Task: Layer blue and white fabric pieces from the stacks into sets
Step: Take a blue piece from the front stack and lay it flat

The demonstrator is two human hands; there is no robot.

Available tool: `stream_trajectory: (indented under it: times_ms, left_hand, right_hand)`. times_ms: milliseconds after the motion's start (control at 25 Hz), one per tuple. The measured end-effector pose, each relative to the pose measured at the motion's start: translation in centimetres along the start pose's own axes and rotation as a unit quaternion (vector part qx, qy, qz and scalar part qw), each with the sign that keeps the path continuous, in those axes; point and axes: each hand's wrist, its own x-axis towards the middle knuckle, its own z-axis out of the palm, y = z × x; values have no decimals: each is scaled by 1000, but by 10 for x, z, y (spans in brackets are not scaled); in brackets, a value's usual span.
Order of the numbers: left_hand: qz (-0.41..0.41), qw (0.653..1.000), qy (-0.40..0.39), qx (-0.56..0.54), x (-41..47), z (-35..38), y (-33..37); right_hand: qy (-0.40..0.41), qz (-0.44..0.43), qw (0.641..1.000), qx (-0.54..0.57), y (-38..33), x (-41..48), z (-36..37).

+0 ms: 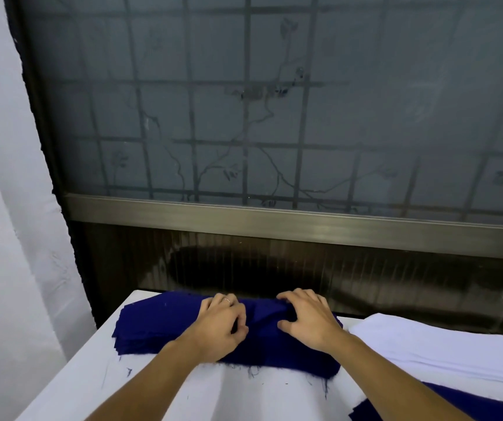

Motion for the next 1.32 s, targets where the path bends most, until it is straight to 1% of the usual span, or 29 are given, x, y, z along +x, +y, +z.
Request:
stream_trajectory:
  times_ms: [120, 200, 240, 280, 320, 360, 400, 480, 600, 720, 760, 880, 1000, 1080, 1160, 1200, 1240, 1320]
  left_hand:
    - [-40, 995, 25, -84, 5, -10, 2]
    - [-49, 990, 46, -126, 7, -20, 3]
    - [-43, 991, 51, -113, 8, -25, 3]
    - [-33, 995, 52, -75, 9, -31, 3]
    - [-19, 998, 50, -18, 9, -36, 0]
    - [-12, 998, 38, 42, 8, -42, -4]
    - [-19, 996, 20, 85, 5, -47, -10]
    - [-60, 991, -4, 120, -4, -54, -26]
    - [-122, 987, -10, 106, -22, -67, -45]
    - [-162, 982, 0, 98, -40, -83, -54]
    - [-172, 982, 1, 74, -45, -89, -55]
    - [-184, 981, 12, -54, -58, -108, -46]
    - [-181, 972, 58, -142, -71, -124, -31]
    - [-190, 948, 114, -226, -77, -130, -17]
    - [-200, 913, 180, -306, -82, -130, -2]
    - [-201, 903, 207, -318, -86, -129, 8]
    - [-200, 903, 226, -306, -90, -127, 18]
    - [-191, 919, 244, -244, -99, -123, 37]
  right_hand:
    - [6, -2, 1000, 16, -3, 2, -6]
    - [-37, 30, 997, 64, -4, 2, -14]
    - [-70, 51, 990, 112, -5, 1, -19]
    - [-96, 68, 979, 166, -5, -2, -24]
    - [-110, 77, 970, 203, -4, -4, -29]
    - [-111, 79, 967, 216, -2, -7, -34]
    - [-103, 84, 967, 219, 1, -10, -40]
    - [-80, 108, 964, 230, 9, -17, -49]
    - [-36, 143, 948, 283, 19, -29, -62]
    - [11, 156, 923, 351, 24, -44, -71]
    - [22, 158, 914, 374, 25, -50, -74]
    - [50, 161, 885, 434, 26, -71, -86]
    - [84, 160, 853, 489, 28, -96, -100]
    - [105, 155, 829, 527, 28, -114, -111]
    - [126, 157, 814, 544, 30, -135, -120]
    - [137, 161, 811, 546, 31, -146, -123]
    - [147, 165, 808, 546, 34, -159, -126]
    - [155, 172, 801, 552, 40, -185, -130]
